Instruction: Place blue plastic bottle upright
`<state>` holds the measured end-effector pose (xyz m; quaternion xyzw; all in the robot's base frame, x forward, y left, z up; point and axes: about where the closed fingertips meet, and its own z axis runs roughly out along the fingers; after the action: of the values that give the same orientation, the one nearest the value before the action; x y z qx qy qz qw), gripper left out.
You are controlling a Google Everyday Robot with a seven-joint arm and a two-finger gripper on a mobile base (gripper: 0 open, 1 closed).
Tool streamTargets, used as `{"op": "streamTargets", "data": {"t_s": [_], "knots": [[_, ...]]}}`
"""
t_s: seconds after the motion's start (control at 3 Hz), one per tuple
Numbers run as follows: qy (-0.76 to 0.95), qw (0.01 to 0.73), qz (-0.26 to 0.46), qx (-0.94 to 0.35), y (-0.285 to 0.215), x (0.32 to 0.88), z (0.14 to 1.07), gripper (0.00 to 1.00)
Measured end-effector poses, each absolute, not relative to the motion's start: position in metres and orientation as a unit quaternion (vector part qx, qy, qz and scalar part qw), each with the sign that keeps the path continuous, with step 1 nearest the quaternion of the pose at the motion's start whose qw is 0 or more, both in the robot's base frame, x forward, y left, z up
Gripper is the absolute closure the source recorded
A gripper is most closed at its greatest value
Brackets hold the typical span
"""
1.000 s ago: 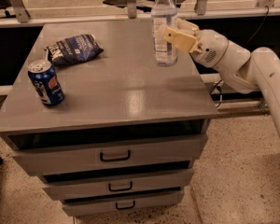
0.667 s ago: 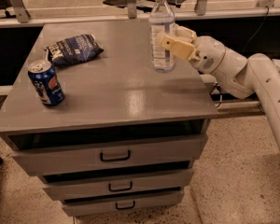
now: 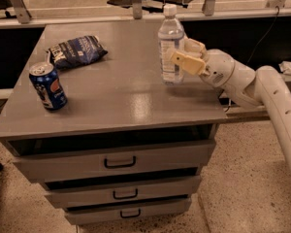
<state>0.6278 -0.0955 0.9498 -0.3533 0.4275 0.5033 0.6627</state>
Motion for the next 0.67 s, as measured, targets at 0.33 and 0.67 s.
{"op": "streamTargets", "data": {"t_s": [0.33,0.67], "knots": [[0.422,0.661,0.510,-0.353,-0.099,0.626,0.938,1.00],[0.420,0.656,0.518,-0.353,-0.103,0.622,0.926,0.84]]}}
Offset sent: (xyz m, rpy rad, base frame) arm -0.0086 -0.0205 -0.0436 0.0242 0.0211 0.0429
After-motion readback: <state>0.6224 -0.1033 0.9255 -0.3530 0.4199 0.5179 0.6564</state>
